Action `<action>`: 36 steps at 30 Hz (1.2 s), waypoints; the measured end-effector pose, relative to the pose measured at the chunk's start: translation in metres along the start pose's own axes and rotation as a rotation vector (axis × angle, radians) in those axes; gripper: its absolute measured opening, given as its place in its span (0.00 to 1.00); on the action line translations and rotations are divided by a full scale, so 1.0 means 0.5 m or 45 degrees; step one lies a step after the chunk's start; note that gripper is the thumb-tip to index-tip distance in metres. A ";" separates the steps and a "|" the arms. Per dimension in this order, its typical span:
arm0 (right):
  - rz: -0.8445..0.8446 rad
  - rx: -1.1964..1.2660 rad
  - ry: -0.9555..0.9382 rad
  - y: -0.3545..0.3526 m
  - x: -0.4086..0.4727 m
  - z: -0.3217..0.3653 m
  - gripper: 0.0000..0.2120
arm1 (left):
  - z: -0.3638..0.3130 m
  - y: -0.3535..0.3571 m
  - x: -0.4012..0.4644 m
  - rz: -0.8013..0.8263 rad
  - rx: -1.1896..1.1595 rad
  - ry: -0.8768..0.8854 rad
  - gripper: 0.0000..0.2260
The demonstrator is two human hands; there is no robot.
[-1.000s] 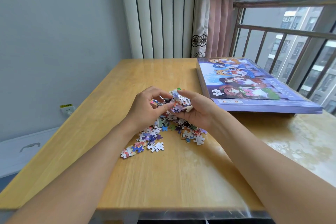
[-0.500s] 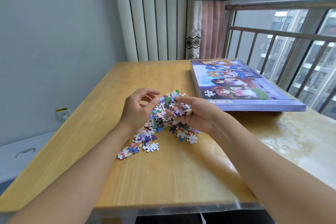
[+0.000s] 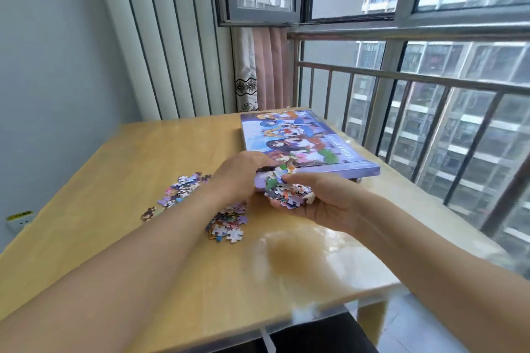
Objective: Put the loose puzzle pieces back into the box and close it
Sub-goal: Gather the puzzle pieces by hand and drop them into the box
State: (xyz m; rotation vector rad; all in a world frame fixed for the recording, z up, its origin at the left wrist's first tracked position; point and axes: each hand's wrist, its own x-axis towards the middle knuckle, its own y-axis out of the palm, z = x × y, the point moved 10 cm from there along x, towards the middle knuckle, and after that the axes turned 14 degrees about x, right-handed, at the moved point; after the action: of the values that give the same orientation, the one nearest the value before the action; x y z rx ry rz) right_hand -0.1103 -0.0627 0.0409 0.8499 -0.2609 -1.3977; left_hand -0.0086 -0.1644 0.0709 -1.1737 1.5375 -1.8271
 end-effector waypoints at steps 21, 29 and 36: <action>-0.474 0.411 -0.384 -0.034 0.085 0.212 0.11 | 0.015 -0.163 0.102 -0.325 -0.602 -0.217 0.03; -0.438 0.458 -0.491 0.005 0.117 0.226 0.13 | 0.043 -0.215 0.088 -0.367 -0.717 -0.283 0.12; -0.354 -1.344 -0.573 0.023 0.092 0.282 0.18 | 0.056 -0.240 0.071 -0.470 -0.722 -0.269 0.05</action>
State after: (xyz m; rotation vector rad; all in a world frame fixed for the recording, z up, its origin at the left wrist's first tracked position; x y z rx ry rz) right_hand -0.1807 -0.1578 0.1311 -0.3167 0.2714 -1.6923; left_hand 0.0159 -0.1769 0.1963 -1.9532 1.8657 -1.4337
